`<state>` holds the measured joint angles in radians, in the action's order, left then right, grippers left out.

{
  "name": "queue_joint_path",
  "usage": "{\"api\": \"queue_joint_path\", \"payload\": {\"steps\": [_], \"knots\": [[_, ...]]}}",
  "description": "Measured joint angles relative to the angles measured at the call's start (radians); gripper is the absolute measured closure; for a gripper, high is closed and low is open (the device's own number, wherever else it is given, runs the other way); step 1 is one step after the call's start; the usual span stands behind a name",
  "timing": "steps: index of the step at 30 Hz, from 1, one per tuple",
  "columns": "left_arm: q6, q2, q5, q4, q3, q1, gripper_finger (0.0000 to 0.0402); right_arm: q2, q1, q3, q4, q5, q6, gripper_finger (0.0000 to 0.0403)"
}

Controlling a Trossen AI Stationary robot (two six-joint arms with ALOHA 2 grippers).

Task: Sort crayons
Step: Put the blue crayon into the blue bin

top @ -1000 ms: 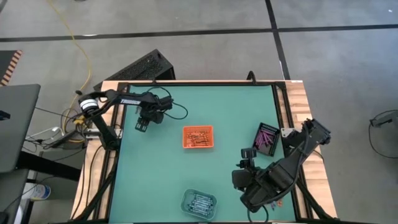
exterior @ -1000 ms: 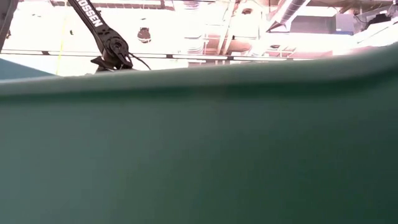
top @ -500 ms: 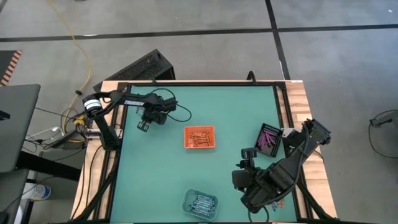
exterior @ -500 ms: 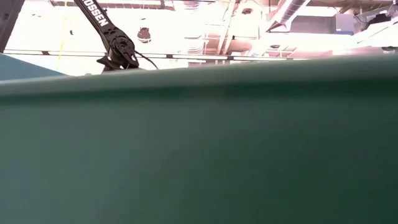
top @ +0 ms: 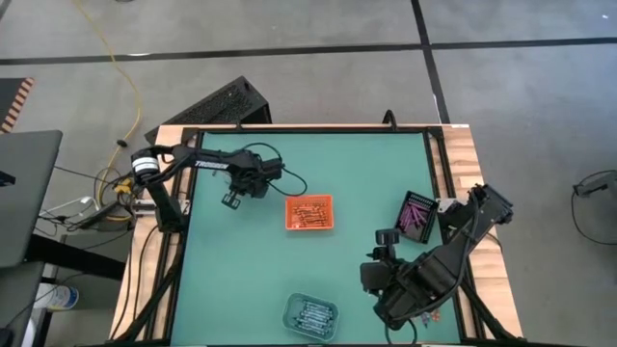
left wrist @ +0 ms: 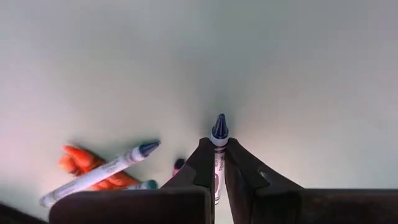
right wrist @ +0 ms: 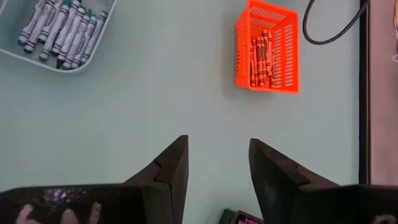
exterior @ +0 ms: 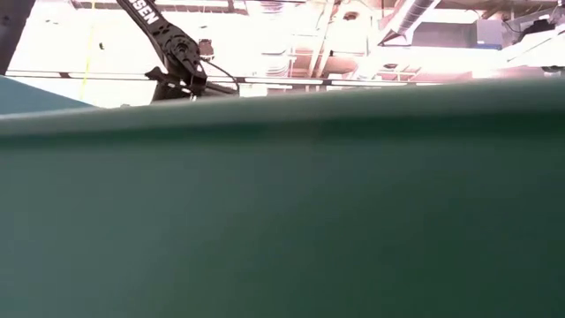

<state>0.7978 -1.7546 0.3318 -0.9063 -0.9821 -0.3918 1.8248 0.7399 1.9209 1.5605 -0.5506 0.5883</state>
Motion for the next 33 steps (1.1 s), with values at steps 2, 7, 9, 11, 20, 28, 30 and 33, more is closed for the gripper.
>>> {"api": "queue_joint_path", "payload": {"steps": [2,7,9,11,20,28,30,33], "knots": [[-0.024,0.0,-0.017,-0.03,-0.032,0.019,0.04,0.0,0.005,0.0,0.007,0.0,0.014,0.0243],[-0.098,0.0,-0.078,-0.1,-0.13,0.101,0.0401,0.0,0.03,0.0,0.01,0.001,0.047,0.0243],[-0.135,0.0,-0.112,-0.135,-0.174,0.147,0.0401,0.0,0.043,0.0,0.01,0.001,0.065,0.0243],[-0.177,0.0,-0.15,-0.164,-0.22,0.201,0.0401,0.0,0.057,0.0,0.01,0.001,0.087,0.0243],[-0.375,0.002,-0.387,-0.147,-0.434,0.511,0.0401,-0.001,0.135,-0.064,0.003,-0.007,0.229,0.0243],[-0.524,0.002,-0.494,0.087,-0.553,0.776,0.0401,-0.001,0.214,-0.198,-0.004,0.003,0.44,0.0243],[-0.555,0.002,-0.496,0.155,-0.559,0.826,0.0401,-0.001,0.234,-0.224,-0.012,0.004,0.485,0.0243],[-0.601,0.002,-0.5,0.261,-0.559,0.888,0.0401,-0.001,0.262,-0.256,-0.034,0.004,0.534,0.0243]]}}
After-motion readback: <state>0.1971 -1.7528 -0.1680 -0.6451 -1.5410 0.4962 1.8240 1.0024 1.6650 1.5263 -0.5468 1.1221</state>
